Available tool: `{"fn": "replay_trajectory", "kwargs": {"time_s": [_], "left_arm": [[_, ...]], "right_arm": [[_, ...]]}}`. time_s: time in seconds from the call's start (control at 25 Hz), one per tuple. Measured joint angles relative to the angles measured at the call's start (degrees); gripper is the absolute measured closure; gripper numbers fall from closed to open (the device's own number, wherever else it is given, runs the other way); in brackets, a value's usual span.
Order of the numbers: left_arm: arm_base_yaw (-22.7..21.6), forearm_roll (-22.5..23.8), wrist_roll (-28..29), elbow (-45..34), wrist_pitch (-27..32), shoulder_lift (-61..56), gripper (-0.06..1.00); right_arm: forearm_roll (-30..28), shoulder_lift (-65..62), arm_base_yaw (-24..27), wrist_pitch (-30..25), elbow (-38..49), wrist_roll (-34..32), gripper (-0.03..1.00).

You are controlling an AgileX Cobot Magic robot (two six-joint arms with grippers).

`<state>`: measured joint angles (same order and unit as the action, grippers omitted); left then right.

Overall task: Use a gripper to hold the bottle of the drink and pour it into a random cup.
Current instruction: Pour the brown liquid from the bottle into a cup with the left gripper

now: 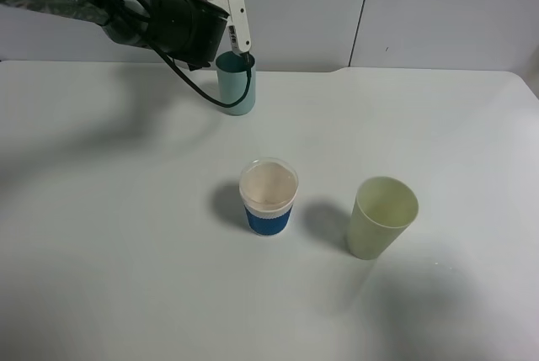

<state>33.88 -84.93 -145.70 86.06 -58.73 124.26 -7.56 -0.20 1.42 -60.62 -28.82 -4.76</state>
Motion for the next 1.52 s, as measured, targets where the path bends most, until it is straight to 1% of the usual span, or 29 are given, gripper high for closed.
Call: {"fn": "replay_trajectory", "kwargs": {"time_s": [0.44, 0.6, 0.8, 1.24, 1.52], "left_arm": [[0.0, 1.4, -0.7, -0.1, 0.0, 0.1, 0.58], [0.0, 1.6, -1.0, -0.6, -1.0, 0.1, 0.58], [-0.9, 1.0, -2.2, -2.2, -1.4, 0.2, 0.58], [-1.0, 1.0, -2.4, -2.6, -1.4, 0.2, 0.58], [-1.0, 2.6, -2.6, -2.6, -1.4, 0.2, 0.58]], "right_arm": [[0.0, 0.0, 0.0, 0.0, 0.0, 0.0, 0.33], [0.0, 0.0, 0.0, 0.0, 0.0, 0.0, 0.33], [0.0, 0.0, 0.0, 0.0, 0.0, 0.0, 0.33], [0.0, 0.0, 0.0, 0.0, 0.0, 0.0, 0.33], [0.0, 0.0, 0.0, 0.0, 0.0, 0.0, 0.33]]}}
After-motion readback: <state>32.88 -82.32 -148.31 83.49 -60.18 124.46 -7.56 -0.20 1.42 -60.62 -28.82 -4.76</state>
